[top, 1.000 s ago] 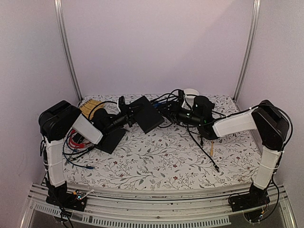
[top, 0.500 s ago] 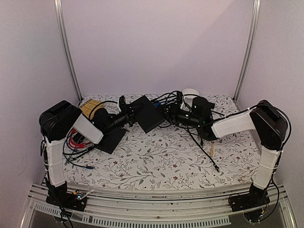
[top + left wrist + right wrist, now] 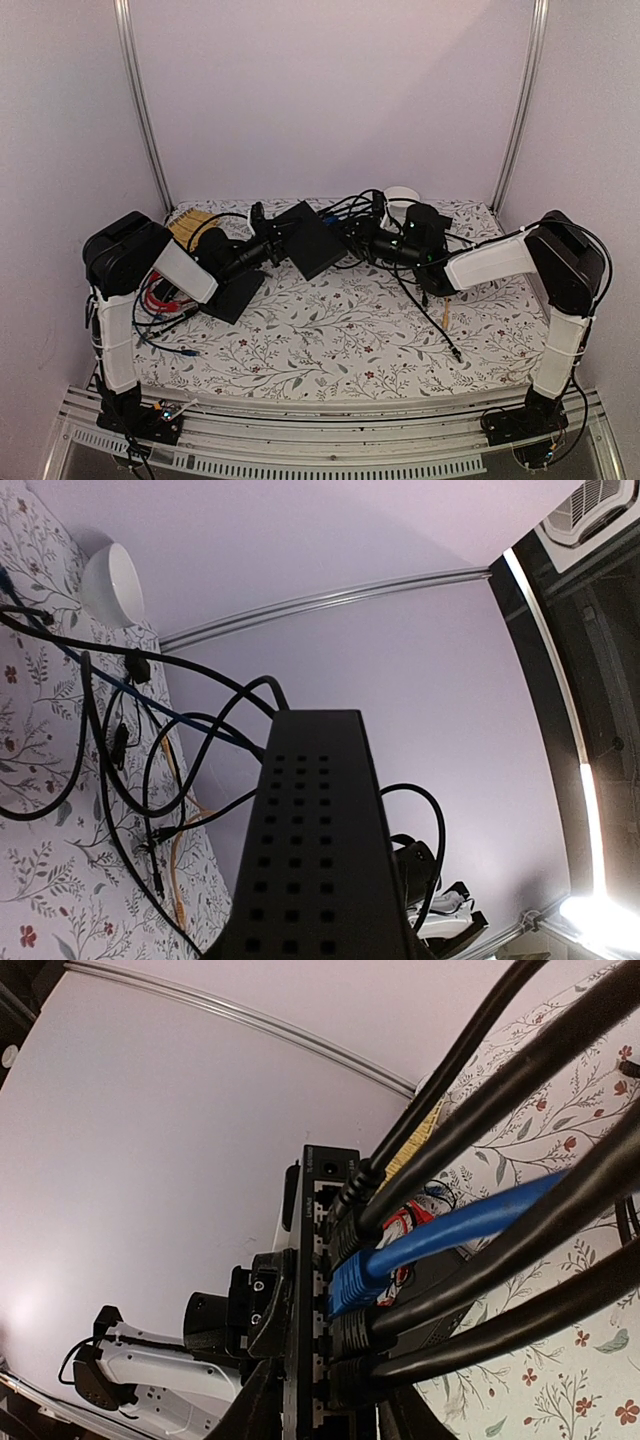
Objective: Pull the plug from the switch port
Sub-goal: Pull the connector from the switch port.
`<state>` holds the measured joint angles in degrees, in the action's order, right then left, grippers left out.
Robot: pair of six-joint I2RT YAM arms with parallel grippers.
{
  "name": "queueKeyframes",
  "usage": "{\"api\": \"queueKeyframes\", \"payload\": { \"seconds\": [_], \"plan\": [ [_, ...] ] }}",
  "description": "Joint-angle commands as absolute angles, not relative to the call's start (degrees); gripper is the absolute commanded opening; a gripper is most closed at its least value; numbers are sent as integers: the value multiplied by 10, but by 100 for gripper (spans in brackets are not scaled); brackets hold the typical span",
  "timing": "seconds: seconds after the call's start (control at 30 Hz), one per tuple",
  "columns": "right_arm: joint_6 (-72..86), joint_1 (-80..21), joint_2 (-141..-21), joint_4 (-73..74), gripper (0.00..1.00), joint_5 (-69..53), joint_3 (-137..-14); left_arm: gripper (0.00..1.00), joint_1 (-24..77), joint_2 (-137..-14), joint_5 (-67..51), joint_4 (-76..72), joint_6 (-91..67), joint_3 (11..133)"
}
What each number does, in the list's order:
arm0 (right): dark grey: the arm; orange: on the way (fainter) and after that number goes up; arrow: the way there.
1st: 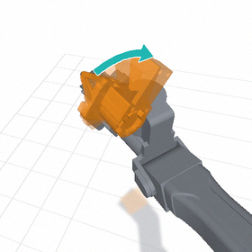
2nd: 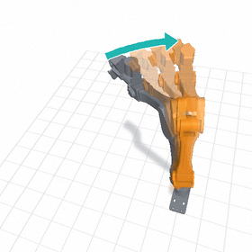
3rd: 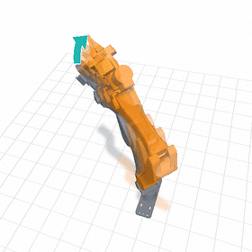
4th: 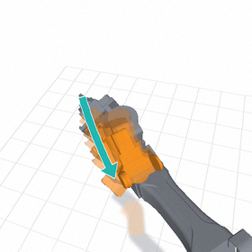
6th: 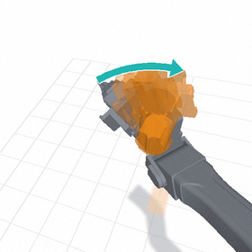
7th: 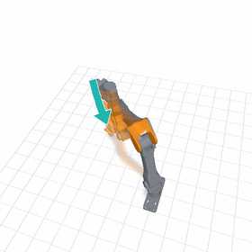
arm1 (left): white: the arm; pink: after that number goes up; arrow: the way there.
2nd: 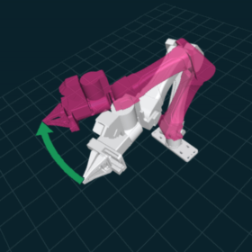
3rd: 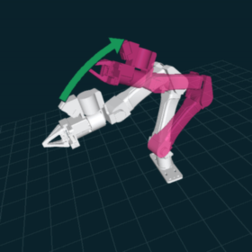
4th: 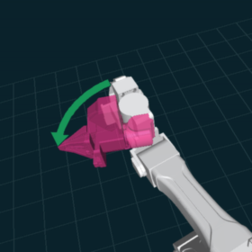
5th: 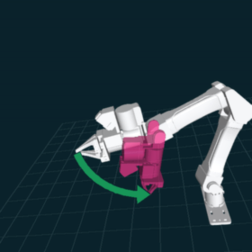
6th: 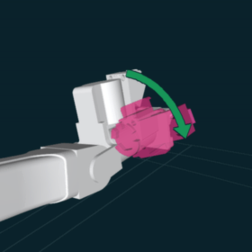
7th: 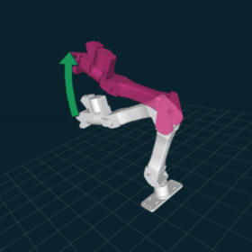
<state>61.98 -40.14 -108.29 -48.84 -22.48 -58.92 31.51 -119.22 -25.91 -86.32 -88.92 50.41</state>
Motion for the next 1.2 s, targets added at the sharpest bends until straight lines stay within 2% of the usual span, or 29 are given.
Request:
{"api": "queueKeyframes", "payload": {
  "seconds": [0.0, 0.43, 0.93, 1.17],
  "plan": [
    [626, -406, -1098, -518, 30, -222, -602, 0, 326, -1190, -251, -1012, -897, 522],
    [631, -406, -1098, -534, 23, -215, -597, 0, 326, -1188, -250, -1013, -897, 521],
    [640, -405, -1098, -546, 29, -207, -590, 0, 326, -1187, -248, -1010, -894, 520],
    [642, -405, -1096, -549, 25, -201, -585, 0, 326, -1187, -248, -1010, -893, 520]
  ]
}}
